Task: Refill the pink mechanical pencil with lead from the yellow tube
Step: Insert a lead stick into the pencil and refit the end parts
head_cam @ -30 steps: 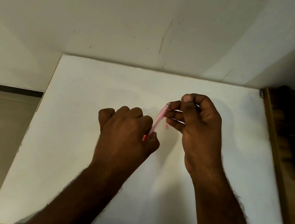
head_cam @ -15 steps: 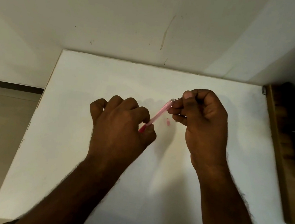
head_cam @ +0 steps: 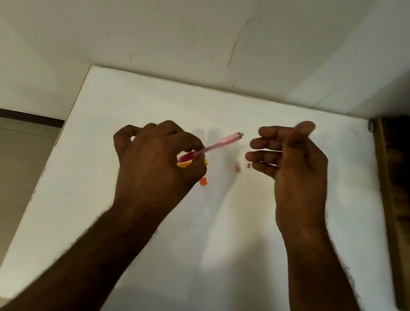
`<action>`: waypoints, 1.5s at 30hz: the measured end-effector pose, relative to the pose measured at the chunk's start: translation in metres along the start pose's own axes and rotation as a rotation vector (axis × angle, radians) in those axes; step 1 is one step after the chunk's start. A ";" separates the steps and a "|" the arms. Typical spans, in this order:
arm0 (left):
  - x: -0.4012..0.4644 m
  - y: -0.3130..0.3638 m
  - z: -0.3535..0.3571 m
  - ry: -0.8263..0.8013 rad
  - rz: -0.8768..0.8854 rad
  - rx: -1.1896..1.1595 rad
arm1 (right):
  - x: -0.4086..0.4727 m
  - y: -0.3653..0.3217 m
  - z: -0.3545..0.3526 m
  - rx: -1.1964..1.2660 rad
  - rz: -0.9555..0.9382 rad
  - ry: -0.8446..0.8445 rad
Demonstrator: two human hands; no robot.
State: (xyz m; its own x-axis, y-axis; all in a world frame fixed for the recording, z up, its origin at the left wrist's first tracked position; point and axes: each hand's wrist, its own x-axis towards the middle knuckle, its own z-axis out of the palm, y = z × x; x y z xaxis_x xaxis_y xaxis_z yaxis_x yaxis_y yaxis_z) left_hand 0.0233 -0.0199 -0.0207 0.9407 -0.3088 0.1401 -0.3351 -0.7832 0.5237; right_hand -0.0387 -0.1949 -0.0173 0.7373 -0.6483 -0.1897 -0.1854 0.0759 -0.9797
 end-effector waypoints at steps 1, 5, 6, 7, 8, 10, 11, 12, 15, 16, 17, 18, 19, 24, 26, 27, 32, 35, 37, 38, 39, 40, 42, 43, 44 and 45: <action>0.000 0.000 0.000 0.003 -0.004 -0.008 | 0.002 0.001 -0.003 -0.017 0.011 0.055; 0.000 0.000 0.000 0.007 -0.009 -0.026 | 0.008 0.014 -0.016 -0.423 -0.037 0.179; 0.000 0.001 0.000 0.006 -0.009 -0.027 | 0.009 0.018 -0.018 -0.589 -0.061 0.154; 0.000 0.001 0.000 0.005 -0.009 -0.027 | 0.008 0.022 -0.018 -0.730 -0.077 0.120; 0.000 0.001 0.000 0.002 -0.010 -0.027 | 0.006 0.025 -0.016 -0.816 -0.081 0.080; 0.000 0.001 0.000 -0.004 -0.013 -0.026 | 0.003 0.029 -0.011 -0.888 -0.078 0.016; 0.000 0.001 0.001 -0.005 -0.014 -0.026 | 0.002 0.030 -0.009 -0.907 -0.086 0.008; 0.000 0.001 0.001 -0.006 -0.015 -0.027 | 0.002 0.032 -0.008 -0.923 -0.097 0.006; 0.000 0.001 0.000 -0.011 -0.013 -0.034 | 0.002 0.031 -0.006 -0.973 -0.134 0.010; 0.000 0.001 0.000 -0.016 -0.011 -0.035 | 0.002 0.032 -0.006 -0.986 -0.145 0.007; 0.000 0.002 0.001 -0.021 -0.009 -0.036 | 0.001 0.032 -0.005 -0.992 -0.146 0.003; 0.000 0.002 0.000 -0.026 -0.009 -0.036 | 0.001 0.032 -0.004 -0.983 -0.136 0.002; 0.000 0.002 0.001 -0.029 -0.009 -0.035 | 0.002 0.032 -0.003 -0.941 -0.116 0.002; 0.001 0.001 0.001 -0.031 -0.006 -0.021 | 0.004 0.015 -0.004 -0.108 0.095 -0.047; 0.001 0.001 0.002 -0.036 0.002 -0.007 | 0.002 0.007 -0.006 0.143 0.137 -0.111; 0.000 0.001 0.002 -0.040 0.008 0.002 | 0.001 0.004 -0.006 0.211 0.148 -0.137; 0.000 0.002 0.004 -0.047 0.024 0.029 | -0.001 -0.002 -0.002 0.296 0.180 -0.166; 0.000 0.002 0.004 -0.052 0.024 0.036 | -0.002 -0.003 -0.001 0.263 0.160 -0.157; -0.001 0.001 0.004 -0.055 0.032 0.050 | -0.002 -0.002 -0.001 0.235 0.140 -0.153; -0.001 0.001 0.004 -0.056 0.038 0.060 | -0.002 -0.002 -0.001 0.221 0.130 -0.152; -0.001 0.002 0.004 -0.057 0.044 0.068 | -0.002 -0.002 -0.001 0.209 0.120 -0.152; -0.001 0.002 0.003 -0.058 0.047 0.075 | -0.002 -0.002 0.000 0.196 0.109 -0.153; -0.001 0.002 0.003 -0.058 0.046 0.078 | -0.002 -0.001 0.000 0.168 0.087 -0.159; -0.001 0.002 0.003 -0.057 0.042 0.076 | -0.002 -0.001 0.000 0.158 0.077 -0.163; -0.001 0.002 0.003 -0.058 0.037 0.072 | -0.002 0.000 0.001 0.153 0.070 -0.165; -0.001 0.002 0.002 -0.058 0.034 0.067 | -0.002 0.000 0.001 0.149 0.064 -0.166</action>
State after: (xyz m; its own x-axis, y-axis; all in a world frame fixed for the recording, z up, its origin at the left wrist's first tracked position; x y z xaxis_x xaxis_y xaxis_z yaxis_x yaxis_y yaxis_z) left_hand 0.0218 -0.0225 -0.0219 0.9248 -0.3653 0.1066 -0.3714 -0.8057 0.4614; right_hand -0.0396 -0.1933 -0.0170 0.8261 -0.5063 -0.2473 -0.1462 0.2313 -0.9618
